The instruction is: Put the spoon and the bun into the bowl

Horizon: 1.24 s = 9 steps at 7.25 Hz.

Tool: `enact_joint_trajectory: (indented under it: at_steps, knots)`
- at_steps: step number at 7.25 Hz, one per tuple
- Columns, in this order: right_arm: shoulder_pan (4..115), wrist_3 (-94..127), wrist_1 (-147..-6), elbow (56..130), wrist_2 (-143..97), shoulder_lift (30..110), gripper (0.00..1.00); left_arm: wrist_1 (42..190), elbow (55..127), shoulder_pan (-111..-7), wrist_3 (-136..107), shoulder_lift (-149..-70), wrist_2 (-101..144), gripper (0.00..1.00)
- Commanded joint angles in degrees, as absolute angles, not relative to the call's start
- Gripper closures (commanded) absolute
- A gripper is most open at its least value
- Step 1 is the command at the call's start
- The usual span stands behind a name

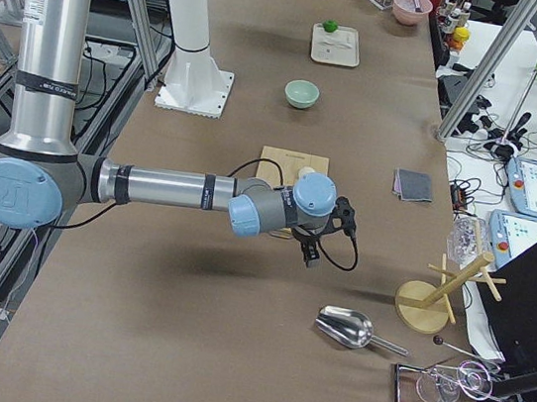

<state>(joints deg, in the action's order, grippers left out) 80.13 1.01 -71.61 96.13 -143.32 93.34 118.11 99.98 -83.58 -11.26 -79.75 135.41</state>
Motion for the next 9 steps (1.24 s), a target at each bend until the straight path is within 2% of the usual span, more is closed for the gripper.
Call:
enact_joint_trajectory:
  at_steps: [1, 2, 4, 7, 9]
  knots:
    - [77.2, 4.5, -71.5, 97.2, -142.1, 91.8, 0.01, 117.9, 99.9, -74.9, -28.7, -85.1, 132.8, 0.03]
    - [74.2, 8.5, -71.5, 98.7, -140.5, 90.8, 0.01, 117.8, 99.5, -70.3, -32.0, -87.8, 129.4, 0.03]
    - [71.5, 10.9, -71.5, 99.6, -139.6, 89.0, 0.01, 117.8, 95.0, -60.7, -39.0, -95.7, 124.2, 0.09]
    - [70.5, 11.2, -71.5, 99.6, -139.6, 88.7, 0.01, 118.1, 88.8, -55.1, -39.1, -100.2, 119.6, 0.19]
    - [70.4, 11.6, -71.5, 99.7, -139.7, 88.7, 0.01, 118.1, 87.3, -51.7, -39.2, -101.2, 117.9, 0.30]
